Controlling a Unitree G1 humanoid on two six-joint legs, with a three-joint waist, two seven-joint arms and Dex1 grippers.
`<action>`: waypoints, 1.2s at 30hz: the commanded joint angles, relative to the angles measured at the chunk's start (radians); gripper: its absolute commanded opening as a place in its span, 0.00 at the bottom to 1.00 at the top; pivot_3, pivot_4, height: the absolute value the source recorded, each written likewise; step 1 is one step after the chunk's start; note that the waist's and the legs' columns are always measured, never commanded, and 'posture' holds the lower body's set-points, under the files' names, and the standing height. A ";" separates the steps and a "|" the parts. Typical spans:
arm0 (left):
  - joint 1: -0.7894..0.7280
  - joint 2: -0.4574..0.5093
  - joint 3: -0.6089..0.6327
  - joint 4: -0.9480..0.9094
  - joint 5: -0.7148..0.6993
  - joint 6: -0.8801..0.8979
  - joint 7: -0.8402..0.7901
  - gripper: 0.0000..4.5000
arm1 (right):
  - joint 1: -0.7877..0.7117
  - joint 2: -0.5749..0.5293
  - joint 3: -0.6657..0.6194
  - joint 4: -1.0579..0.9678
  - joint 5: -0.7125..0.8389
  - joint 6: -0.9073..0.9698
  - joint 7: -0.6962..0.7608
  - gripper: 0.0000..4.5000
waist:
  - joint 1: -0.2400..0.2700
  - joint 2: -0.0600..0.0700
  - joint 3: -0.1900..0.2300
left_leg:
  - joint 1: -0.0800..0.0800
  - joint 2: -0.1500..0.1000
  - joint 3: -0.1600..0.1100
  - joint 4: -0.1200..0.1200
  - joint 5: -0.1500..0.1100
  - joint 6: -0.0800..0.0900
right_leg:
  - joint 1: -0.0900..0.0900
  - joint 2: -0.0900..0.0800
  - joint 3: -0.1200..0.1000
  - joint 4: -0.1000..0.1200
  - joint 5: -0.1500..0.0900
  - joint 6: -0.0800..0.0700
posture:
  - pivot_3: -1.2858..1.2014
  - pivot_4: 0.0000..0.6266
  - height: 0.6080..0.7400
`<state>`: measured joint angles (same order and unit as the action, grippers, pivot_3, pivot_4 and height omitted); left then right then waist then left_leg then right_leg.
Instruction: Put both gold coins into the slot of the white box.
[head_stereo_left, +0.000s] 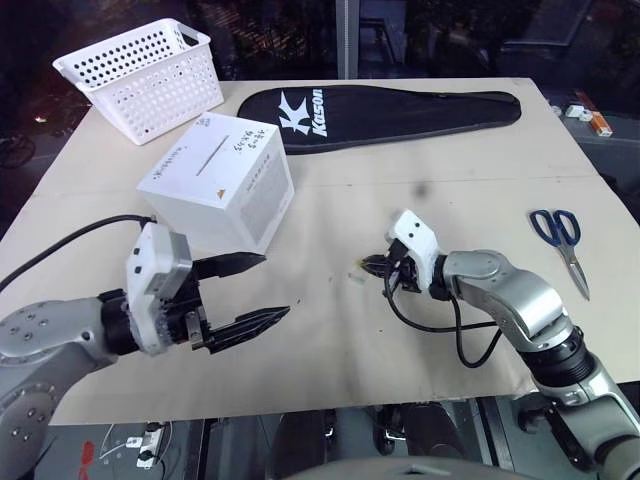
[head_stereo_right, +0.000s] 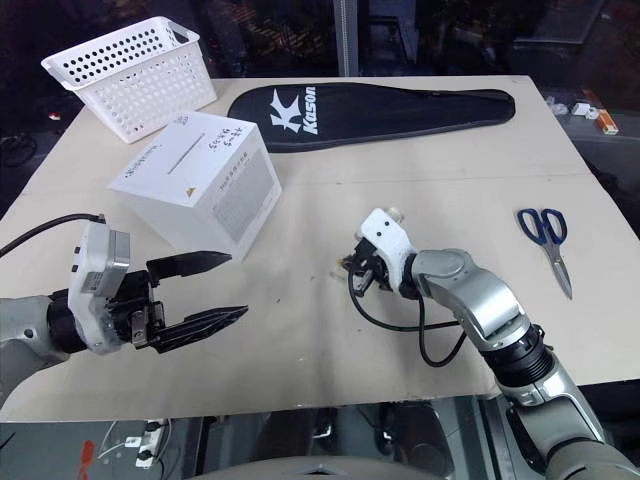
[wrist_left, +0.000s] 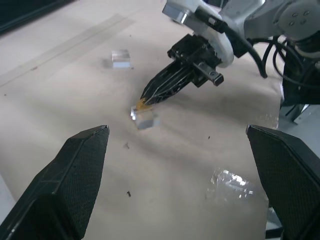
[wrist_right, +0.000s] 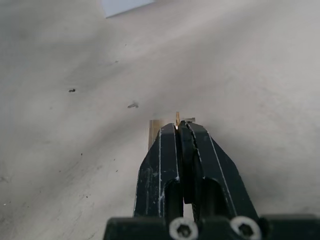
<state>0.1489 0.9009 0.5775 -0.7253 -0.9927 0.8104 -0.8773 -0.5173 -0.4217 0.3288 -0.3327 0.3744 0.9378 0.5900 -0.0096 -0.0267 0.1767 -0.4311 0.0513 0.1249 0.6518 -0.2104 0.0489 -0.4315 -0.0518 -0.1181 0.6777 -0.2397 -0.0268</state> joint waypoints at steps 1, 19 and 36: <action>-0.047 -0.002 -0.012 0.020 -0.094 0.032 0.067 1.00 | -0.038 0.027 -0.126 -0.043 0.101 0.027 0.030 0.01 | 0.001 0.000 0.000 | 0.000 0.000 0.000 0.000 0.000 0.000 | 0.000 0.000 0.000 0.000 0.000 0.000 | 0.52 0.24 0.99; -0.368 -0.076 -0.225 0.155 -0.376 0.086 0.308 0.49 | -0.182 0.073 -0.383 -0.150 0.631 0.203 0.048 0.00 | -0.001 0.000 0.001 | 0.000 0.000 -0.001 0.000 0.003 0.004 | 0.001 0.001 0.000 0.000 0.000 0.000 | 0.52 0.24 0.99; -0.397 -0.087 -0.239 0.142 -0.394 0.072 0.342 0.36 | -0.226 0.083 -0.311 -0.113 0.642 0.157 0.053 0.00 | -0.001 0.000 0.001 | 0.000 0.000 -0.001 0.000 0.003 0.004 | 0.001 0.001 0.000 0.000 0.000 0.000 | 0.52 0.24 0.99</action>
<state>-0.2338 0.8130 0.3224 -0.5588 -1.3648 0.9044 -0.5382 -0.7190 -0.3397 0.0162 -0.4302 1.0001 1.1203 0.6277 -0.0105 -0.0263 0.1774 -0.4313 0.0512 0.1241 0.6514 -0.2076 0.0527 -0.4308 -0.0507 -0.1180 0.6777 -0.2395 -0.0266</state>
